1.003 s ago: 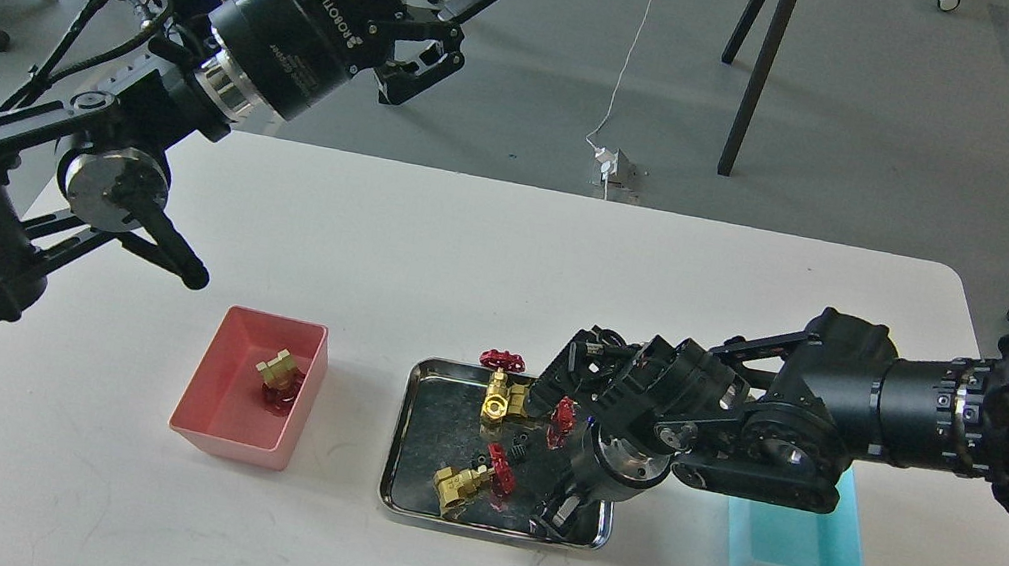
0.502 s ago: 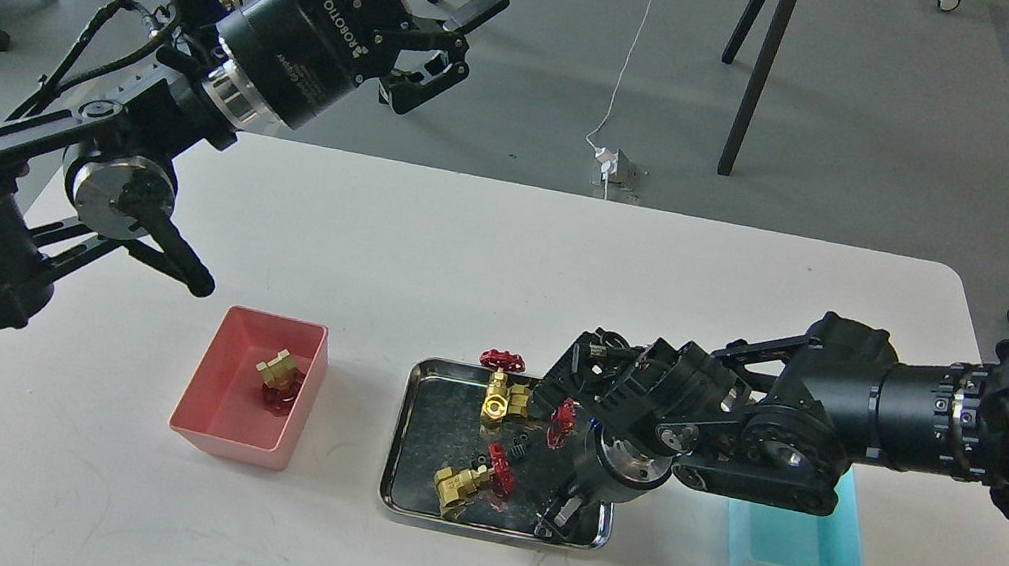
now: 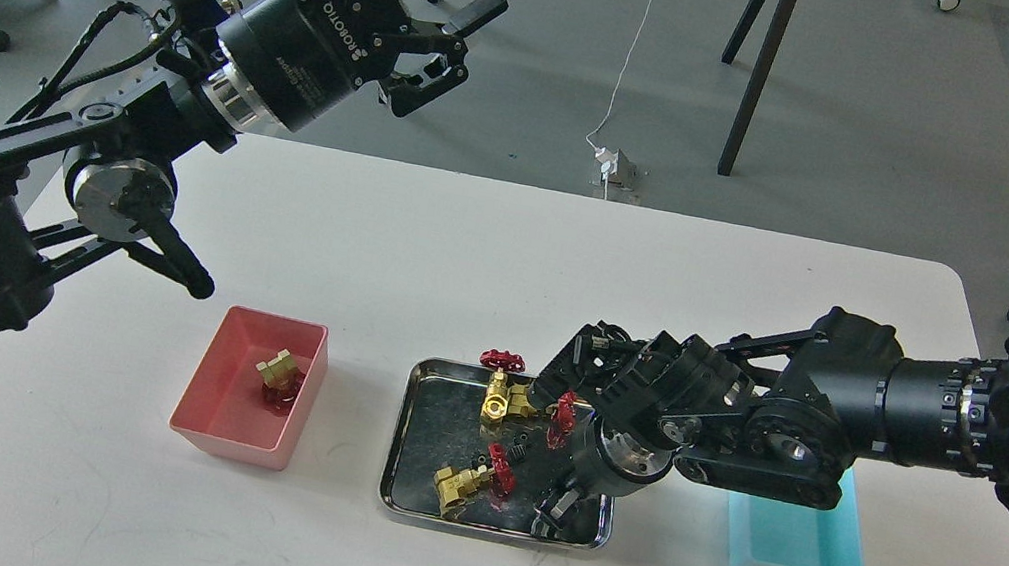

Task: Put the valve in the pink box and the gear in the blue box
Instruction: 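Carry the gear over the blue box and open the right gripper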

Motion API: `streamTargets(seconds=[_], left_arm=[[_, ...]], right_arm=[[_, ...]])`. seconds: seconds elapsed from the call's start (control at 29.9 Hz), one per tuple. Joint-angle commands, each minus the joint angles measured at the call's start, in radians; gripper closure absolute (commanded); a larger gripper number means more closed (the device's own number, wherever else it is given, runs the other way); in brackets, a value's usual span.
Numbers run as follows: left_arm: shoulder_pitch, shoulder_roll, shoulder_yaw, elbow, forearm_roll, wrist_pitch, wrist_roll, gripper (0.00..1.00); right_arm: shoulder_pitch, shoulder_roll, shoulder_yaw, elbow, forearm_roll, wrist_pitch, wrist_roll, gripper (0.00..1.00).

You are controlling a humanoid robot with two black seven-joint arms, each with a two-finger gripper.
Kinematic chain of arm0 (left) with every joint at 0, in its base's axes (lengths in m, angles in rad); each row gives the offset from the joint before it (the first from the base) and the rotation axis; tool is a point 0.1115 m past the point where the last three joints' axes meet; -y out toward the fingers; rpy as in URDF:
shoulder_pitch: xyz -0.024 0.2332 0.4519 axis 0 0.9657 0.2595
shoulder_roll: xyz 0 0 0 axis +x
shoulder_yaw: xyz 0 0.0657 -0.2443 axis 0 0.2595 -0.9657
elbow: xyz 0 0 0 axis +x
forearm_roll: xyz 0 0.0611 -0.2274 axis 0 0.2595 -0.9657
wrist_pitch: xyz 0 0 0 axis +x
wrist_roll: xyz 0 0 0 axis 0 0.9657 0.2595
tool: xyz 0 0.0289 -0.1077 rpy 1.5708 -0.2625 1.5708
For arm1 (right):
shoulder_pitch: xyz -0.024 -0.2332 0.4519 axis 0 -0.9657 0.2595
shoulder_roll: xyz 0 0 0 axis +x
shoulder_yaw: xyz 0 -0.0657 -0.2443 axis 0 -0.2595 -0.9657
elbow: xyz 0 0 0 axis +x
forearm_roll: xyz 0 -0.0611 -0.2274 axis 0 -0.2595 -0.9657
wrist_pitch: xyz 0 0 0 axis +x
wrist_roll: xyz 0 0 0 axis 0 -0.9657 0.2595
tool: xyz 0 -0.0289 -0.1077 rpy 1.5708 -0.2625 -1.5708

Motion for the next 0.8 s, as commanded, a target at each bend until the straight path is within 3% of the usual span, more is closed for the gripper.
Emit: streamTargets(seconds=[0.0, 0.33, 0.47, 0.6, 0.7, 0.74, 0.77], left_arm=[[0.0, -0.014, -0.001, 0.0, 0.0, 0.001, 0.0, 0.06], [0.0, -0.051, -0.001, 0.0, 0.0, 0.001, 0.0, 0.06], [0.0, -0.074, 0.0, 0.0, 0.0, 0.002, 0.0, 0.06], [0.0, -0.084, 0.002, 0.0, 0.0, 0.004, 0.0, 0.06], [-0.001, -0.086, 0.002, 0.0, 0.002, 0.01, 0.0, 0.06], [-0.001, -0.086, 0.002, 0.0, 0.002, 0.01, 0.0, 0.06], [-0.001, -0.084, 0.0, 0.0, 0.003, 0.01, 0.0, 0.06]], right_arm=[[0.047, -0.085, 0.034, 0.045, 0.002, 0.0, 0.0, 0.92], [0.091, -0.607, 0.056, 0.223, -0.001, 0.0, 0.003, 0.92], [0.06, -0.736, 0.051, 0.306, -0.01, 0.0, 0.003, 0.92], [0.032, -0.773, 0.056, 0.343, -0.014, 0.0, 0.002, 0.9], [0.015, -0.774, 0.062, 0.343, -0.014, 0.0, 0.002, 0.75], [0.012, -0.774, 0.062, 0.343, -0.014, 0.0, 0.002, 0.65], [0.011, -0.774, 0.062, 0.341, -0.01, 0.0, 0.002, 0.44]])
